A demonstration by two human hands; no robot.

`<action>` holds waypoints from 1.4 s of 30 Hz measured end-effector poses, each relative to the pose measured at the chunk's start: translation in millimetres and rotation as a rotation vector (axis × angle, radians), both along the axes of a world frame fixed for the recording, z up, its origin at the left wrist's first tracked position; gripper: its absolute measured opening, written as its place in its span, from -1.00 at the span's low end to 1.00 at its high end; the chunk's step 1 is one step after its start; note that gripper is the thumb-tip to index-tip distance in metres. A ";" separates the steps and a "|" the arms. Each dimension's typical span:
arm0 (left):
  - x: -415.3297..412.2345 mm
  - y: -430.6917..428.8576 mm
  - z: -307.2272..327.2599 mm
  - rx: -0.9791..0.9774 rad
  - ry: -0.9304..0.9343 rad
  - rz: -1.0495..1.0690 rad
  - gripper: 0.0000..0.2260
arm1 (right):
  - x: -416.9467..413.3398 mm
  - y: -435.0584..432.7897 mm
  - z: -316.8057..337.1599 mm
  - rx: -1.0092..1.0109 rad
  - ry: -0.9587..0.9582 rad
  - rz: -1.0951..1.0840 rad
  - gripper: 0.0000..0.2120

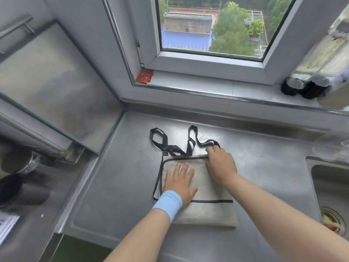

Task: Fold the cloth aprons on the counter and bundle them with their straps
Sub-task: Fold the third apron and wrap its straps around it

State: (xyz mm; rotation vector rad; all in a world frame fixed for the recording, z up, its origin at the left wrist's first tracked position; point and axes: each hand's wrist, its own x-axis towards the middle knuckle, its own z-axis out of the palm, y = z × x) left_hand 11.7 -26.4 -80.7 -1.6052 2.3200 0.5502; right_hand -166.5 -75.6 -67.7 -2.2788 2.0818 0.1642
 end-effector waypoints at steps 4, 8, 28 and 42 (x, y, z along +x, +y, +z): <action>-6.3 8.2 -7.9 -0.012 -0.028 0.039 -0.42 | 19.1 35.1 -12.6 -0.015 -0.090 0.168 -0.55; -6.5 17.3 -10.9 -0.042 -0.102 0.041 -0.44 | 33.2 74.0 -33.4 0.233 -0.217 0.011 -0.31; 52.4 68.3 10.3 -0.091 0.052 -0.164 -0.46 | 21.8 129.0 -3.6 0.164 -0.079 0.487 -0.33; 52.0 23.9 69.0 0.417 -0.014 0.067 -0.84 | 10.3 92.3 52.4 0.467 -0.216 0.216 -0.82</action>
